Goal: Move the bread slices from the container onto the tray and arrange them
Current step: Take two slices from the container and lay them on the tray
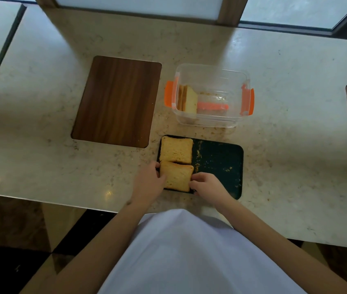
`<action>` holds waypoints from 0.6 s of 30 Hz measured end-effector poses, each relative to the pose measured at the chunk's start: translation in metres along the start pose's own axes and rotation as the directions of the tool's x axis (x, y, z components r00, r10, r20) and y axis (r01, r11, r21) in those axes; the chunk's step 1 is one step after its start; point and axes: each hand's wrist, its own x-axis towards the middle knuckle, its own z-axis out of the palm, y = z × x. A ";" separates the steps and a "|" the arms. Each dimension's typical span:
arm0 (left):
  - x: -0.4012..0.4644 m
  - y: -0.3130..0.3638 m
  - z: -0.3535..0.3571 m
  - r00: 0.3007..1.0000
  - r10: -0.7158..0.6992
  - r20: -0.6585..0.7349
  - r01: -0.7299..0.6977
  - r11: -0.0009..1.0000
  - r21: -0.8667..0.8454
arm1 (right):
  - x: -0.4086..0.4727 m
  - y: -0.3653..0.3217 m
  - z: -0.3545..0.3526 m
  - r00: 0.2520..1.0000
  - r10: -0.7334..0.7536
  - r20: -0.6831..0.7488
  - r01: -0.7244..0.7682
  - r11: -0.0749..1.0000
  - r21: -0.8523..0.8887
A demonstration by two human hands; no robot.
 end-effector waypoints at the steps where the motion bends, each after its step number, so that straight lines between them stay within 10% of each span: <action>1: 0.000 0.000 -0.001 1.000 0.009 0.000 -0.009 1.000 0.010 | 0.001 -0.001 0.002 1.000 0.000 0.000 0.000 1.000 -0.005; 18: 0.003 0.014 -0.003 0.978 -0.055 0.202 -0.002 0.962 0.272 | 0.007 -0.007 0.004 0.998 0.054 0.028 -0.050 0.990 -0.129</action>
